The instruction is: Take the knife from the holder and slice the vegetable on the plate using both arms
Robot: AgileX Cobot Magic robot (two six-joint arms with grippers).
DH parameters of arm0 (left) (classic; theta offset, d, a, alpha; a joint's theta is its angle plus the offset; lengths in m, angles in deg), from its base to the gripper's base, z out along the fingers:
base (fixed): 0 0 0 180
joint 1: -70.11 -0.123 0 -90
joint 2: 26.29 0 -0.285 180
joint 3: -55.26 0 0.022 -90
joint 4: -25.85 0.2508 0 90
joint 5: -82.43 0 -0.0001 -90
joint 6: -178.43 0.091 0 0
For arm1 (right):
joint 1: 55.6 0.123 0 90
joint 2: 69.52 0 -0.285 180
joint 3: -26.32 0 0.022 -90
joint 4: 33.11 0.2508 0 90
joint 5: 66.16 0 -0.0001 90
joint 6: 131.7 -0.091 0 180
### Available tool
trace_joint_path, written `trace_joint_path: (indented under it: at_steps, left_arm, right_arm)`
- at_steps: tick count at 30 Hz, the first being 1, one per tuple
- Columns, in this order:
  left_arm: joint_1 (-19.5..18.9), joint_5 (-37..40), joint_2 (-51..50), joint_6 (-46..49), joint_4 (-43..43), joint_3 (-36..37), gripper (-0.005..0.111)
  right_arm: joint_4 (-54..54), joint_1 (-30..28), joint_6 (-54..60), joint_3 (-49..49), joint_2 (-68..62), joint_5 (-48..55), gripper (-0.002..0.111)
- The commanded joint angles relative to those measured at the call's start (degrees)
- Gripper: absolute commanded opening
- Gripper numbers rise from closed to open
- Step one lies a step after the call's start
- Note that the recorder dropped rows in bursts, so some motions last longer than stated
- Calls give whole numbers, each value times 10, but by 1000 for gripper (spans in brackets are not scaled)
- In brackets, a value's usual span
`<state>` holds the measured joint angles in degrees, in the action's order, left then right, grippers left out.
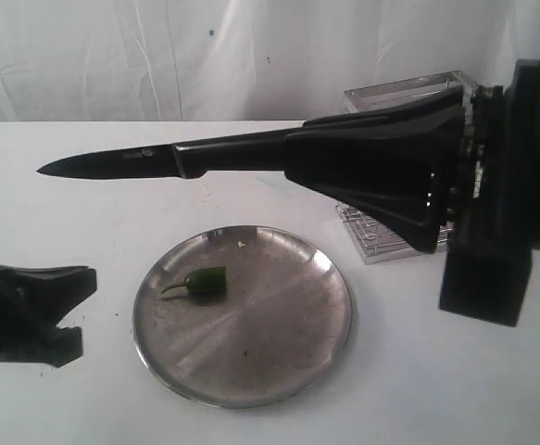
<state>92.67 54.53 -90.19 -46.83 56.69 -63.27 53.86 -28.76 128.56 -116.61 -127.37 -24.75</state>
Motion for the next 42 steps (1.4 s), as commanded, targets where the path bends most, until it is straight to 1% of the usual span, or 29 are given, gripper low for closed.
trace_joint_path:
  at_steps: [1,5,10,13,19,23,28,31,36,42]
  left_arm:
    - [-1,-47,-91,18,-10,-40,20]
    - [-1,-69,-129,15,-17,-60,21]
    - [-1,-134,-133,14,-28,-64,21]
    - [-1,-159,-132,14,-33,-64,21]
    - [-1,-158,-132,10,-17,-63,21]
    - [-1,-165,-132,10,-18,-63,21]
    - [-1,-171,-132,15,-18,-64,21]
    - [-1,-171,-133,18,-18,-64,21]
    - [-1,-171,-133,31,-21,-64,21]
    - [-1,-171,-133,50,-33,-64,21]
  right_arm:
    - [10,1,9,-4,0,5,0]
    - [9,1,9,-4,0,1,0]
    - [9,1,9,-4,-11,-7,0]
    - [10,1,9,-4,-28,-9,0]
    - [14,1,9,-4,-55,-91,0]
    - [34,1,14,-4,-77,-91,0]
    - [91,1,62,-4,-113,-69,0]
    - [125,16,91,-4,-136,-70,0]
    - [130,46,125,-4,-168,-71,0]
    - [130,67,127,-4,-190,-72,0]
